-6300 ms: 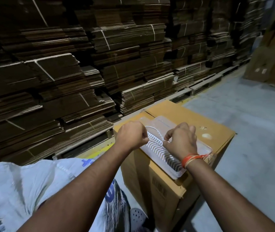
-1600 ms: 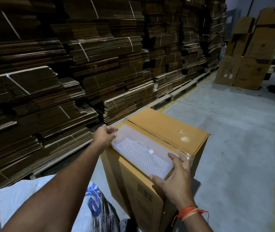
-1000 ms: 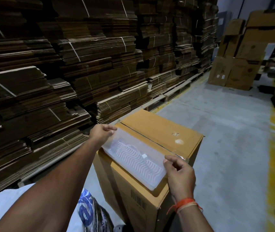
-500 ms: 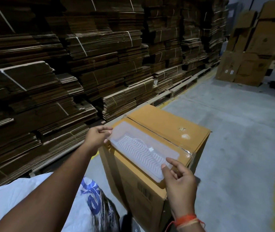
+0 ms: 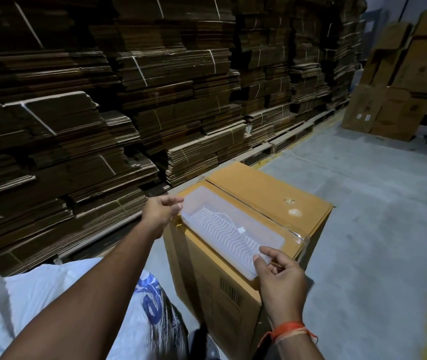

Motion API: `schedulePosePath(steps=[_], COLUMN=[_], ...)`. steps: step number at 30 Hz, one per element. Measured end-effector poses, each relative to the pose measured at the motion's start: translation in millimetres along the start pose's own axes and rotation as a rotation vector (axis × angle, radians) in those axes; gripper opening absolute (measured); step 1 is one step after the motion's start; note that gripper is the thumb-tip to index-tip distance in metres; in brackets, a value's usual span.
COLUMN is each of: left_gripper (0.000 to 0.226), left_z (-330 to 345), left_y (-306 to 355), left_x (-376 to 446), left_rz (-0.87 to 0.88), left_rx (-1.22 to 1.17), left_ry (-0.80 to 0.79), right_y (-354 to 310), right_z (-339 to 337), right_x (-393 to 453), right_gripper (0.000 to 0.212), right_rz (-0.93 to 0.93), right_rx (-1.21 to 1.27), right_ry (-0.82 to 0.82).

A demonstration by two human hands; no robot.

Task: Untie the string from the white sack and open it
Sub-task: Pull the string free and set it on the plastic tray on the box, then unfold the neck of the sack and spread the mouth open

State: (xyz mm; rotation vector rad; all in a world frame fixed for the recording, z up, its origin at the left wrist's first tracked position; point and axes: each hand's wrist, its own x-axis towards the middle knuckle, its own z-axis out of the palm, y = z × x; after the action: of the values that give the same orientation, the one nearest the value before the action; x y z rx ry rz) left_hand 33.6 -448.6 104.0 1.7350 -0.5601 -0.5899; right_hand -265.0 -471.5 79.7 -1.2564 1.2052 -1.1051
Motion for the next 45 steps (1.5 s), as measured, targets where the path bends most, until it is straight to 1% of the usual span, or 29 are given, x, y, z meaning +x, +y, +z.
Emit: schedulePosePath(steps=[3, 8, 10, 12, 15, 19, 21, 23, 28, 30, 32, 35, 38, 42, 45], left_gripper=[0.020, 0.019, 0.018, 0.015, 0.013, 0.013, 0.012, 0.011, 0.008, 0.008, 0.008, 0.011, 0.010, 0.015, 0.023], left_z=[-1, -5, -11, -22, -46, -94, -120, -142, -194, -211, -226, -242, -257, -277, -291], left_y=[-4, -8, -8, -7, -11, -35, -51, -65, -89, -96, -106, -125, -150, -174, -181], left_x=[3, -2, -12, -31, -76, -146, -180, -212, -276, -295, -310, -326, -332, -325, -307], left_rz=[-0.001, 0.006, 0.020, 0.034, 0.076, 0.106, 0.091, 0.057, -0.010, -0.035, -0.053, -0.070, -0.115, -0.125, -0.105], left_rx=[0.008, 0.027, 0.015, 0.007, 0.034, 0.112, 0.139, 0.148, 0.139, 0.124, 0.124, 0.145, 0.116, 0.034, -0.035], left_ry=[0.011, 0.004, 0.043, 0.096, 0.103, 0.147, 0.206, 0.280, 0.429, 0.474, 0.538, 0.598, 0.624, 0.693, 0.740], right_y=[0, -5, -11, -14, -16, -6, -2, 4, 22, 27, 32, 40, 56, 66, 63], right_z=[0, -1, -6, -14, -22, -9, 8, 28, 80, 97, 111, 127, 139, 162, 198], right_x=[0, -4, -11, -18, -38, -77, -103, -128, -182, -203, -221, -244, -261, -269, -266], right_gripper=[0.020, 0.015, 0.016, 0.016, 0.023, 0.027, 0.028, 0.031, 0.040, 0.039, 0.037, 0.029, 0.027, 0.023, 0.019], right_rz=[-0.039, -0.026, -0.057, -0.096, -0.166, -0.291, -0.346, -0.388, -0.415, -0.412, -0.416, -0.373, -0.322, -0.246, -0.245], right_rx=[-0.043, -0.037, -0.034, -0.052, -0.092, -0.075, -0.062, -0.083, -0.117, -0.145, -0.163, -0.192, -0.217, -0.234, -0.237], right_ry=[0.005, -0.031, -0.014, 0.041, 0.110, 0.122, 0.033, -0.110, -0.473, -0.619, -0.723, -0.836, -0.917, -0.981, -1.004])
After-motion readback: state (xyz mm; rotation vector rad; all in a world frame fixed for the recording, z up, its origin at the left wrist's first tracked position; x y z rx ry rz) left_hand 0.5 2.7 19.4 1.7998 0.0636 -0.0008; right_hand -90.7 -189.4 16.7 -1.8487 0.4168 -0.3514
